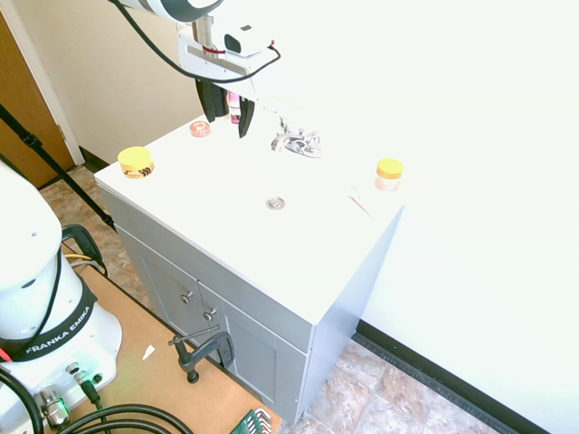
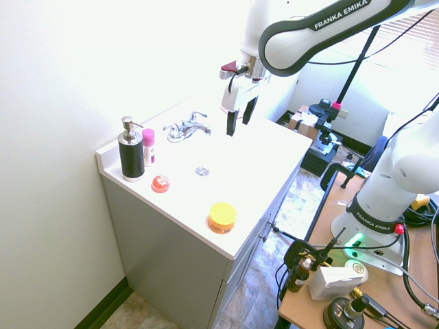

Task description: Turn off the cold water

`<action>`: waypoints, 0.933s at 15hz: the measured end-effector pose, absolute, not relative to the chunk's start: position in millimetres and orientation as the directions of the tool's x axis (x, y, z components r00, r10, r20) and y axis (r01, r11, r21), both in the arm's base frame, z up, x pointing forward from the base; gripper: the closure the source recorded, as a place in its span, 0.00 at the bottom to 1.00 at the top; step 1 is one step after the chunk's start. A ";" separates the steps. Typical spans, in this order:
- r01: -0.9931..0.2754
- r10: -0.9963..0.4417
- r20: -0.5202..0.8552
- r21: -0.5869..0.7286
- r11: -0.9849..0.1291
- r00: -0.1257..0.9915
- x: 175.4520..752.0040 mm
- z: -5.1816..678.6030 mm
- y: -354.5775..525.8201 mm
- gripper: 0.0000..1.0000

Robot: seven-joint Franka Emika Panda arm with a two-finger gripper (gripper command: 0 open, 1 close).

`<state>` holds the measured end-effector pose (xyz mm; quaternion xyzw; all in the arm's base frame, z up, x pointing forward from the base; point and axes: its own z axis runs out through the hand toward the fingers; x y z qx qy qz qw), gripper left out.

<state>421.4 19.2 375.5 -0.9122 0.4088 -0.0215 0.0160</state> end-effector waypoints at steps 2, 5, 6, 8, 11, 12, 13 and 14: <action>-0.746 -0.748 0.035 -0.052 -0.664 0.663 422.8 375.9 18.8 0.00; -0.777 -0.783 0.110 -0.100 -0.622 0.613 448.4 385.7 2.1 0.00; -0.790 -0.796 0.134 -0.107 -0.603 0.590 462.6 385.8 -8.7 0.00; -0.811 -0.815 0.160 -0.103 -0.576 0.558 493.6 377.6 -28.1 0.00; -0.831 -0.829 0.172 -0.087 -0.550 0.532 532.7 363.4 -46.6 0.00; -0.836 -0.833 0.174 -0.078 -0.543 0.525 543.0 356.9 -53.2 0.00; -0.840 -0.836 0.174 -0.070 -0.537 0.520 550.5 350.8 -59.5 0.00; -0.844 -0.838 0.174 -0.062 -0.533 0.517 556.6 344.8 -65.3 0.00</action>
